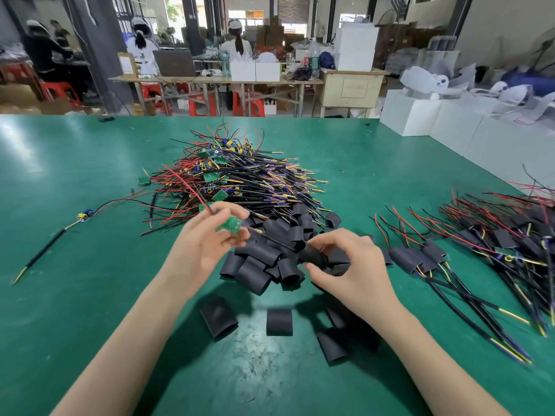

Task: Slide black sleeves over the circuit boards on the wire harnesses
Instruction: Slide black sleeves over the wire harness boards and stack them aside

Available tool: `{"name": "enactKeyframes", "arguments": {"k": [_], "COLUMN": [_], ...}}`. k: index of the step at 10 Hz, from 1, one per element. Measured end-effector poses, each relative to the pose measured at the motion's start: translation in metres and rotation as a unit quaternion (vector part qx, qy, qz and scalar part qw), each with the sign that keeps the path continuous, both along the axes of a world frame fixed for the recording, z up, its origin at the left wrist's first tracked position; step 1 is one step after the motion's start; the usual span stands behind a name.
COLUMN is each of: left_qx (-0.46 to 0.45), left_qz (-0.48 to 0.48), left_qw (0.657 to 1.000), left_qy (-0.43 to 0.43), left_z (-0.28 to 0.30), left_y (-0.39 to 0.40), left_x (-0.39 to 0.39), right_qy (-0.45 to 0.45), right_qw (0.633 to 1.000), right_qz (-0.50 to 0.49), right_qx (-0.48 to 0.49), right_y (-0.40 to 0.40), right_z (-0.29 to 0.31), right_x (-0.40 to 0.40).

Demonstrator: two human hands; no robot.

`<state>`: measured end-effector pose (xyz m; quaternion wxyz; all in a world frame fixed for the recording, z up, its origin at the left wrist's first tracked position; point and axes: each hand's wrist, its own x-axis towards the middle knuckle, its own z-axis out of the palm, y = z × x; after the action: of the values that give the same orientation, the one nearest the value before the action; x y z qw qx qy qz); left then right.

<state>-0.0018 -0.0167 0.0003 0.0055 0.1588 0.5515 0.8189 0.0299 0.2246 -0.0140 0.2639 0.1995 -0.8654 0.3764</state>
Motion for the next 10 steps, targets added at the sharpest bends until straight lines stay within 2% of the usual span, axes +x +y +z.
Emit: {"name": "enactKeyframes", "arguments": {"k": [1, 3, 4, 5, 6, 7, 8, 10], "left_qx": [-0.123, -0.082, -0.058, -0.052, -0.100, -0.157, -0.161, -0.187], "left_qz": [0.056, -0.019, -0.038, -0.038, -0.038, -0.014, -0.006, -0.010], "left_qw": [0.990, 0.995, 0.993, 0.992, 0.993, 0.987, 0.986, 0.982], "left_qy": [0.026, -0.051, -0.098, -0.106, -0.055, -0.028, -0.040, -0.027], "left_z": [-0.007, -0.011, -0.011, -0.013, -0.014, -0.011, -0.010, -0.006], "left_y": [0.007, 0.008, 0.008, 0.009, 0.012, 0.019, 0.024, 0.024], "left_x": [0.001, 0.002, 0.002, 0.002, 0.007, 0.012, 0.013, 0.018], "right_qy": [0.060, 0.183, 0.220, 0.221, 0.189, 0.118, 0.063, 0.049], "right_qw": [0.995, 0.955, 0.939, 0.939, 0.954, 0.976, 0.989, 0.990], "right_qz": [-0.061, -0.141, -0.149, -0.139, -0.114, -0.078, -0.047, -0.008], "right_qx": [0.046, 0.188, 0.220, 0.223, 0.201, 0.166, 0.122, 0.129], "right_y": [0.006, 0.021, 0.021, 0.018, 0.014, 0.007, 0.002, 0.004], "right_z": [0.003, 0.006, 0.008, 0.008, 0.007, 0.005, 0.003, 0.003], "right_x": [-0.001, -0.007, -0.008, -0.008, -0.006, -0.002, 0.001, 0.000]}}
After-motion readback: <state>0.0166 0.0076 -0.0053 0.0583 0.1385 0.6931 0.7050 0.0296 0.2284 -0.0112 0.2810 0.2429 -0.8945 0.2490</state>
